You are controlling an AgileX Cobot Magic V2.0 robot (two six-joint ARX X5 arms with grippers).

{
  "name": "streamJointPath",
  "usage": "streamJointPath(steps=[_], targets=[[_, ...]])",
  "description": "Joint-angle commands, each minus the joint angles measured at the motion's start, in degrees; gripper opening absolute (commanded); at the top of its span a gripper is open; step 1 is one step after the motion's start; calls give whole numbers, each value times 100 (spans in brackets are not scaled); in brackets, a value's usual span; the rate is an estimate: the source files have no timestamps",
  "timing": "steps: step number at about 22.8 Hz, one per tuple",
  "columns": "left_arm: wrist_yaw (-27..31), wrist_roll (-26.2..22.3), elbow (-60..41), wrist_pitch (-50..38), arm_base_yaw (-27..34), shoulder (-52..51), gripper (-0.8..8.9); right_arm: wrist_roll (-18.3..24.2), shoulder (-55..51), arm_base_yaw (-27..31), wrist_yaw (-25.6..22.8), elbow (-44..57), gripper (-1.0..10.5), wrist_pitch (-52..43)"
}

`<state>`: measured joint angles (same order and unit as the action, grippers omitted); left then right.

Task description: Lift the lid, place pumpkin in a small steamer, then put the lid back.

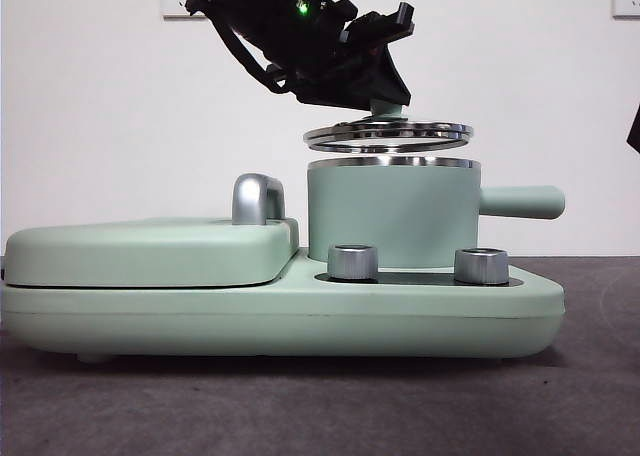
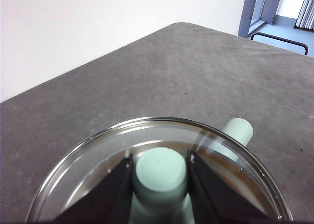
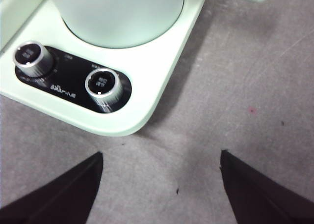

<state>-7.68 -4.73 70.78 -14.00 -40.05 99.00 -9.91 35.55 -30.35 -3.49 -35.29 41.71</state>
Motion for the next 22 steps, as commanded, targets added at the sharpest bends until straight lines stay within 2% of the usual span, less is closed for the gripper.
streamJointPath(steps=[1,14,22], targets=[[-83,-59,192,-229,-59,105,16,-44,28,-44,-125,-4,368,-9],[-181,-227,190,203,-85,179,16,-15,28,-44,-153,-4,368,-9],[-282,-197,190,-199,-85,372,16,-15,28,-44,-151,-4,368,46]])
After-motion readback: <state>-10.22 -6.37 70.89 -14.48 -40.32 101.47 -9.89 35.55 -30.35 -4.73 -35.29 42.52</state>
